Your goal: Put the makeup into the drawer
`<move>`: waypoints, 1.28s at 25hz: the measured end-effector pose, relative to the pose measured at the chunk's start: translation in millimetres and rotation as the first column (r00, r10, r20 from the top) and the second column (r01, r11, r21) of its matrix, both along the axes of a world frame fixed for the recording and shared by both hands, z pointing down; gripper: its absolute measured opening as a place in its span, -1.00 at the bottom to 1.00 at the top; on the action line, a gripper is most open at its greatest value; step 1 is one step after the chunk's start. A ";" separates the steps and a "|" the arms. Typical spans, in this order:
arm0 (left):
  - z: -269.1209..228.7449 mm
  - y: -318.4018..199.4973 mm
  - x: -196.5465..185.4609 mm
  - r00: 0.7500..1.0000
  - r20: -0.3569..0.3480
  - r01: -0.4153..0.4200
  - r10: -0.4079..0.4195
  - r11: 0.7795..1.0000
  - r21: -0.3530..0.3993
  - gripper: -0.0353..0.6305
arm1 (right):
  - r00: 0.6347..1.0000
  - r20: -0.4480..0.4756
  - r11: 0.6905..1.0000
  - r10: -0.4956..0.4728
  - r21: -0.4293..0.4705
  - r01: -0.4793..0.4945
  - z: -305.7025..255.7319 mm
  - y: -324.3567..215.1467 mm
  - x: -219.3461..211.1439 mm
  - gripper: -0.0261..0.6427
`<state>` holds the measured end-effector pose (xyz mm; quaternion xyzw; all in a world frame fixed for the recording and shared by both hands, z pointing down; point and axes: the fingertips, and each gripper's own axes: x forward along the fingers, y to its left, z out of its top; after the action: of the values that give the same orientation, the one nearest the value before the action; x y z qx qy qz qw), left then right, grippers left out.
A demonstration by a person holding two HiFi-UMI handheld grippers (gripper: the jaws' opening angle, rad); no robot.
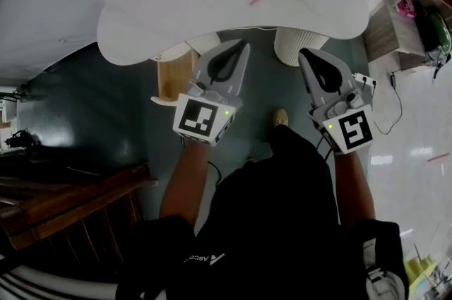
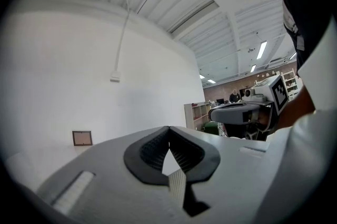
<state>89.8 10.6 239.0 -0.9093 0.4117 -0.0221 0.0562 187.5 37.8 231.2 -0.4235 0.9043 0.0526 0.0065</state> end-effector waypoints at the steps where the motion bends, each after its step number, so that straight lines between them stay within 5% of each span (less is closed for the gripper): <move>1: 3.9 -16.2 4.7 1.000 0.008 0.005 -0.005 1.000 -0.004 -0.86 | 1.000 -0.005 1.000 -0.006 -0.006 0.006 2.3 -14.5 4.1 -0.91; 8: 31.3 -110.3 33.8 0.997 0.063 0.044 -0.040 0.997 -0.060 -0.86 | 0.998 -0.005 0.997 -0.059 -0.042 0.058 16.3 -99.2 35.9 -0.91; 16: 76.1 -190.4 49.3 0.978 0.206 0.062 -0.025 0.983 -0.172 -0.85 | 0.996 0.001 0.992 -0.088 -0.091 0.088 35.2 -161.7 56.0 -0.91; 24: 127.9 -247.3 56.4 0.947 0.311 0.022 0.084 0.946 -0.322 -0.84 | 0.998 0.003 0.992 -0.058 -0.116 0.058 46.6 -193.4 51.7 -0.91; 26: 142.5 -257.9 58.3 0.935 0.337 0.017 0.111 0.935 -0.354 -0.65 | 0.999 0.002 0.991 -0.050 -0.123 0.049 49.8 -199.6 52.0 -0.91; 32: 185.8 -288.0 60.5 0.897 0.407 0.034 0.170 0.893 -0.448 -0.60 | 1.000 0.006 0.987 -0.020 -0.157 0.021 64.1 -214.4 55.3 -0.91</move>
<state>150.2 -277.4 424.8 -0.8838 0.3394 -0.3161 -0.0615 242.8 -176.6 295.2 -0.4136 0.9099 -0.0195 -0.0244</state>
